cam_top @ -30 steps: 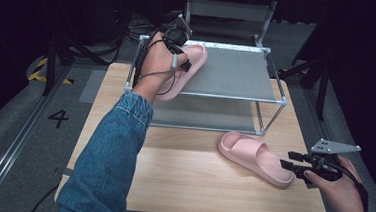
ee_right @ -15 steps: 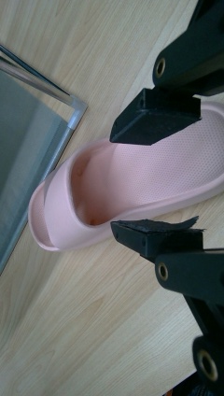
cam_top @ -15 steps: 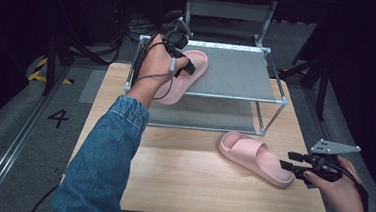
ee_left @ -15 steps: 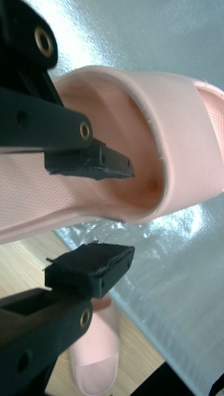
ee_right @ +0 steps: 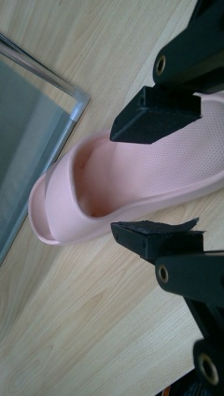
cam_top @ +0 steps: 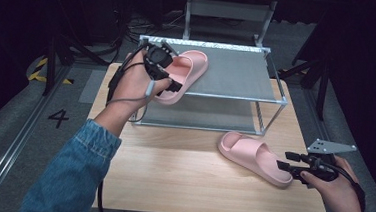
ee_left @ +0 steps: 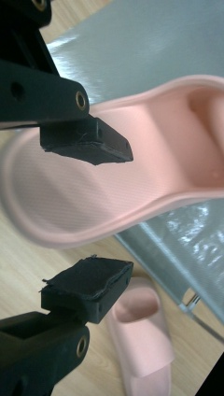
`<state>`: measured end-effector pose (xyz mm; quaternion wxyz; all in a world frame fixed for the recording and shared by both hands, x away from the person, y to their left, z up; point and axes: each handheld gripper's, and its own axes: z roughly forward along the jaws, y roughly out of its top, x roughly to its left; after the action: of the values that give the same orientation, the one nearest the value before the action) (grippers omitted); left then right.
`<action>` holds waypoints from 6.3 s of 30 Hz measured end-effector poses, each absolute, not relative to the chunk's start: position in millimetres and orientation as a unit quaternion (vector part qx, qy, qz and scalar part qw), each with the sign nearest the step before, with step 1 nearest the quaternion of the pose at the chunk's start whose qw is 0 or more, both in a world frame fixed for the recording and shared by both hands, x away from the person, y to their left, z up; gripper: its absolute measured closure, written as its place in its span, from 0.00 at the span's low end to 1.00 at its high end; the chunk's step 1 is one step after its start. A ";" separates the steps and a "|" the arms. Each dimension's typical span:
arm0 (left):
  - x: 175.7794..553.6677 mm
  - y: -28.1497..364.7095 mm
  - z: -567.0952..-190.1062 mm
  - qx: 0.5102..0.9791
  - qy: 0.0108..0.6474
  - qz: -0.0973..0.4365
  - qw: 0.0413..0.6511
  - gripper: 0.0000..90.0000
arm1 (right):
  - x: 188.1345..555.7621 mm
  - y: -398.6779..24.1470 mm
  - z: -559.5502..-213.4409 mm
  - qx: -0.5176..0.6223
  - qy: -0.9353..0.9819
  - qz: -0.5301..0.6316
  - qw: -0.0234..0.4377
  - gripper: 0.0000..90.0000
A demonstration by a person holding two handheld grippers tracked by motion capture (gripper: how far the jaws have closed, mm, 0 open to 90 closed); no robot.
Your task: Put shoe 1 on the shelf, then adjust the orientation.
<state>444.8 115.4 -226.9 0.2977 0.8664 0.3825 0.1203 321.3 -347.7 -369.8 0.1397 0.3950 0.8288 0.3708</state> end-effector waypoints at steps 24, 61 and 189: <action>428.1 196.0 -260.9 0.826 0.443 0.141 0.319 1.00 | 323.2 -342.4 -369.8 0.389 0.831 0.373 0.137 0.56; 400.3 107.0 -264.7 0.873 0.320 0.070 0.361 1.00 | 323.7 -338.9 -371.3 0.387 0.834 0.370 0.136 0.56; 382.2 262.8 -446.7 0.856 0.454 0.058 0.240 0.27 | 374.9 -248.1 -423.5 0.290 0.912 0.271 0.098 0.89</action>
<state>382.2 262.8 -446.7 0.2402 0.8560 0.4540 0.0577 374.9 -248.1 -423.5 0.0984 0.2904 0.9123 0.2715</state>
